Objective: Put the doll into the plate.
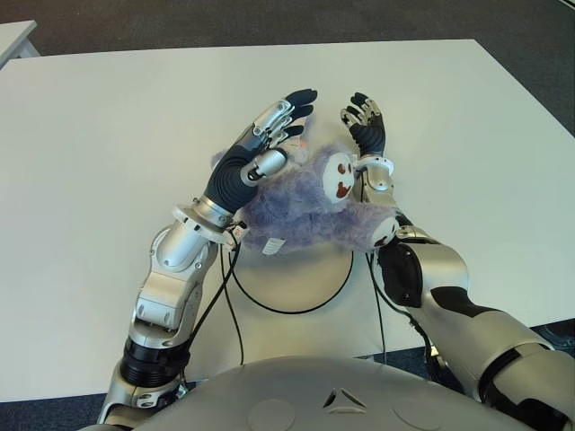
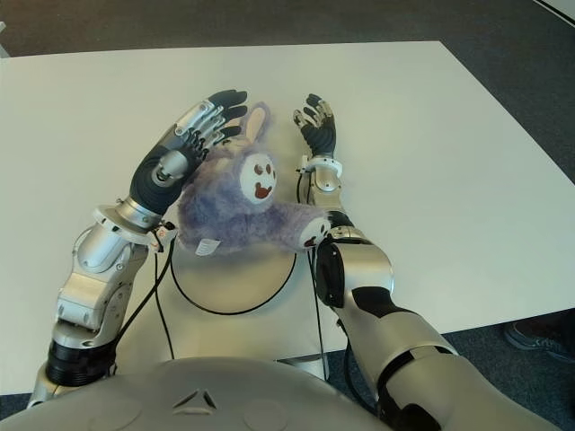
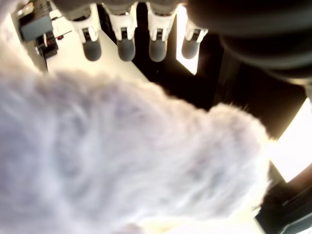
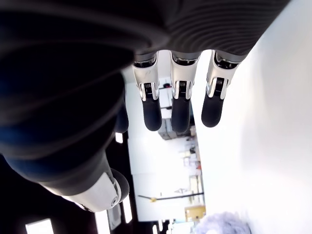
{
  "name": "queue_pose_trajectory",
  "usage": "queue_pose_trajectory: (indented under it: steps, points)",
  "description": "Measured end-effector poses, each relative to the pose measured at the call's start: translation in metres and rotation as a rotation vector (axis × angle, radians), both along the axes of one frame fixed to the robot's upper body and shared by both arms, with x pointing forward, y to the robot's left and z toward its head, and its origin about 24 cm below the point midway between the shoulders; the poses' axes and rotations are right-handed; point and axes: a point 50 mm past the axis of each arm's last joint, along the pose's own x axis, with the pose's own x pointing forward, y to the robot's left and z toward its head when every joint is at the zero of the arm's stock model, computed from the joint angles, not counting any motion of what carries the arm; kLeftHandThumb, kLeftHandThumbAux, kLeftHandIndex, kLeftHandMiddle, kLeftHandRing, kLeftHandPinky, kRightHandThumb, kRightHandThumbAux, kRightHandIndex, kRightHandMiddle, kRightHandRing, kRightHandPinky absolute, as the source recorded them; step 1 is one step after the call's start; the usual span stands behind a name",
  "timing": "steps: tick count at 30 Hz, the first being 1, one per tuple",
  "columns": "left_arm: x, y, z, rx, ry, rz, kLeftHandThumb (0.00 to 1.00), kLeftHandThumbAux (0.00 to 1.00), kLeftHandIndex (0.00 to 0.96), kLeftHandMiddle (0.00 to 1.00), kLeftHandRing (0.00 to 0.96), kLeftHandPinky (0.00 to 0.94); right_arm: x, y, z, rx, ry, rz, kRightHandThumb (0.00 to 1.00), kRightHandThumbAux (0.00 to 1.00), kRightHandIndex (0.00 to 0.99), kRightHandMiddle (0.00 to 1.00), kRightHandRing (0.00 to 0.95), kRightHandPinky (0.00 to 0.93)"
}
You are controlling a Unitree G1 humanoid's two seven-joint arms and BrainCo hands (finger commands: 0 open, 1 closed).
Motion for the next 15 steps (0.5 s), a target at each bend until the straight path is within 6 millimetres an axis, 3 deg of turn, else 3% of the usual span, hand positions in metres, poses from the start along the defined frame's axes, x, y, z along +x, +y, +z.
queue_pose_trajectory:
  steps: [7,15]
  points:
    - [0.002,0.017,0.004,-0.066,-0.121,0.016,0.0,0.202,0.0,0.0,0.0,0.0,0.0,-0.002,0.0,0.0,0.0,-0.004,0.498,0.821,0.18,0.172,0.157,0.186]
    - [0.006,0.022,0.006,-0.041,-0.198,0.008,0.0,0.211,0.0,0.0,0.0,0.0,0.0,-0.002,0.0,0.005,0.0,-0.002,0.499,0.823,0.184,0.175,0.158,0.185]
